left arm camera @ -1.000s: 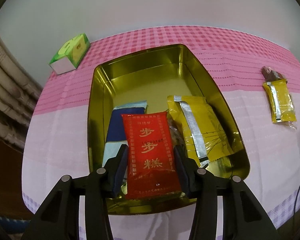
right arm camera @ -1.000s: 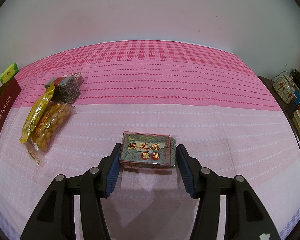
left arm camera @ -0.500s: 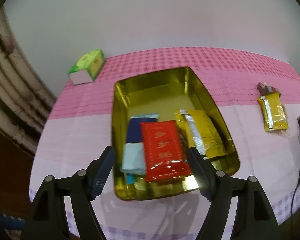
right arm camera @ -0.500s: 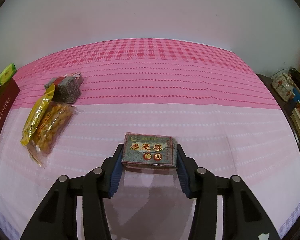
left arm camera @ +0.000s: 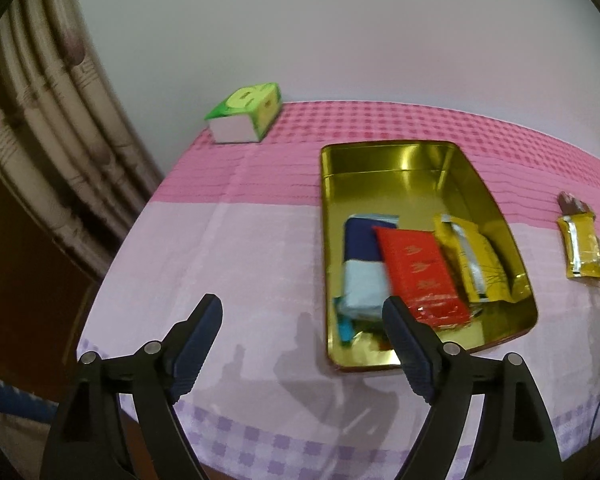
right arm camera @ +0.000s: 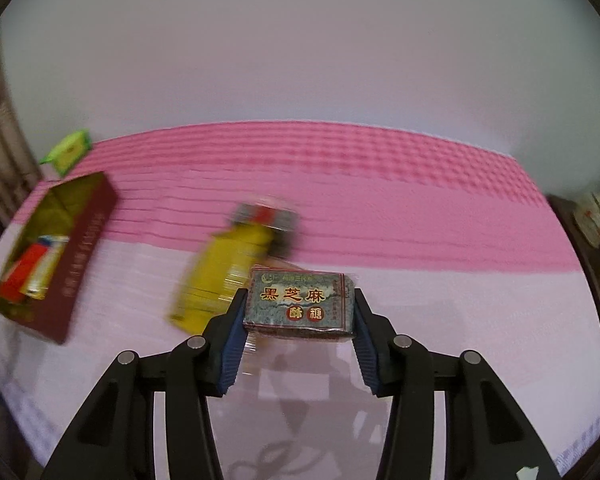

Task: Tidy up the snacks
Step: 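Carry the red packet into the tin and open the left tool, then carry the sesame candy box into the tin and open the right tool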

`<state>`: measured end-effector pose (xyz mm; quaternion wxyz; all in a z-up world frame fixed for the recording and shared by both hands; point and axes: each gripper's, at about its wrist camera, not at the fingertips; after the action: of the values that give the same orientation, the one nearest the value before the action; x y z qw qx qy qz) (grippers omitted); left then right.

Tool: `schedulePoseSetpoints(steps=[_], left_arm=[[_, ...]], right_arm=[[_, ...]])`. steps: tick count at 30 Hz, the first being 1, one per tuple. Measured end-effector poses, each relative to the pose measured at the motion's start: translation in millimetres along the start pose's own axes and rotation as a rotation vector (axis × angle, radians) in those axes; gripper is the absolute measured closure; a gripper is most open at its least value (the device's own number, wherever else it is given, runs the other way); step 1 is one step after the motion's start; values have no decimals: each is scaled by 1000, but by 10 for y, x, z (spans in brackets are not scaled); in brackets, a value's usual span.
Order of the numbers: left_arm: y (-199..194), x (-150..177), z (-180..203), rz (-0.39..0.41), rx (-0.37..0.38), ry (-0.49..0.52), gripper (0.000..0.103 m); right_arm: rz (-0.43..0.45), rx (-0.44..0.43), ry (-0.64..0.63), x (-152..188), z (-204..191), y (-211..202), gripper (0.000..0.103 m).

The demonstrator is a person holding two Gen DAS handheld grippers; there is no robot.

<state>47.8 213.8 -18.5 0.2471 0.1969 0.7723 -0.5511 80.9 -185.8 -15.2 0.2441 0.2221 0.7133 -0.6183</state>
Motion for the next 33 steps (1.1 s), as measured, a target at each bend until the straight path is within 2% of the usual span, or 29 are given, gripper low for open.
schedulePoseSetpoints(steps=[9,18,26,33], left_arm=[[44,106,-270,-5,-25,-45,20],[77,101,-493,-18,-29,-143,19],[112,88,-557,-30,-25,-179,19],[134,97,-562,-42,-17,-191,19]], right_arm=[[-27,-178,-161,-199,-1241,87,59],[-81,-269,-279,-174,-2119,354,59],[-132,-286,-320,-88,-2441,564,59],[-153,-293,-316,-55,-2481,661,59]])
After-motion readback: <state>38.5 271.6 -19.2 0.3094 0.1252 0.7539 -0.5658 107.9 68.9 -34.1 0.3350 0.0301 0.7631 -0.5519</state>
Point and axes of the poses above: each gripper's, at about its wrist camera, not at the fingertips, and y roughly the way its jaws point, z to its right, x to its underside, and after that the axes turned 9 degrees about -x, right-handed
